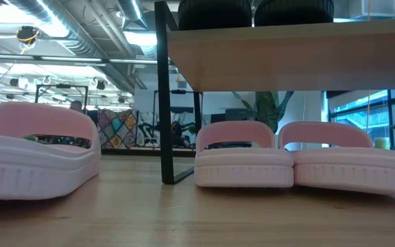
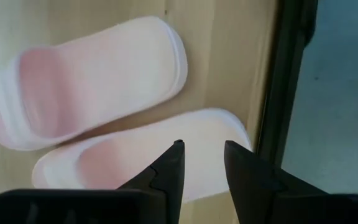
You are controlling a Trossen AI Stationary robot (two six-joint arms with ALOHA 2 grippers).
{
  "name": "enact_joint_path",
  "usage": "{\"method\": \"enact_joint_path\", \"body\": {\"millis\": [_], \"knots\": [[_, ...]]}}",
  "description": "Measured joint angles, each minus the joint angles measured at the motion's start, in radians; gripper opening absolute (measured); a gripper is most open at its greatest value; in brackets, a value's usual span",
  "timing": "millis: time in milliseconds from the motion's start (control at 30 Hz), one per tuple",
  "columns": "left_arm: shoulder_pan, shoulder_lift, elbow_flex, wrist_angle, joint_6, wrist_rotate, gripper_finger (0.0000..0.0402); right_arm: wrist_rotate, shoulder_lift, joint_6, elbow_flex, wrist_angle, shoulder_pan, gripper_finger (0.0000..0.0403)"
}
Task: Pick and place slides into the shelf
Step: Put the left pink slipper under the shelf
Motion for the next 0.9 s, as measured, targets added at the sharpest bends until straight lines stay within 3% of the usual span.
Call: {"method": "enact_joint_path", "body": {"millis": [200,300,467,600,900], "knots": [[0.010,-0.010,-0.008,-0.038,-0.092,-0.105,0.0105,0.000,0.000,-0.005,0.000,-0.001,-0.013,0.0165],[0.011,-0.085,-0.089,-0.037,-0.135,-0.130,0.0105,0.000,0.000,-0.021,0.000,-0.001,-0.027,0.0165],[0.007,-0.197,-0.286,-0.007,-0.183,-0.089,0.0105,0.002,0.000,-0.055,0.000,-0.003,-0.060,0.0165],[0.015,-0.316,-0.462,0.061,-0.127,-0.068,0.0105,0.001,0.000,-0.059,0.000,-0.003,-0.095,0.0165],[0.047,-0.625,-0.881,0.487,-0.028,-0.009,0.0105,-0.074,0.000,-0.059,0.000,-0.013,-0.153,0.0165]]}}
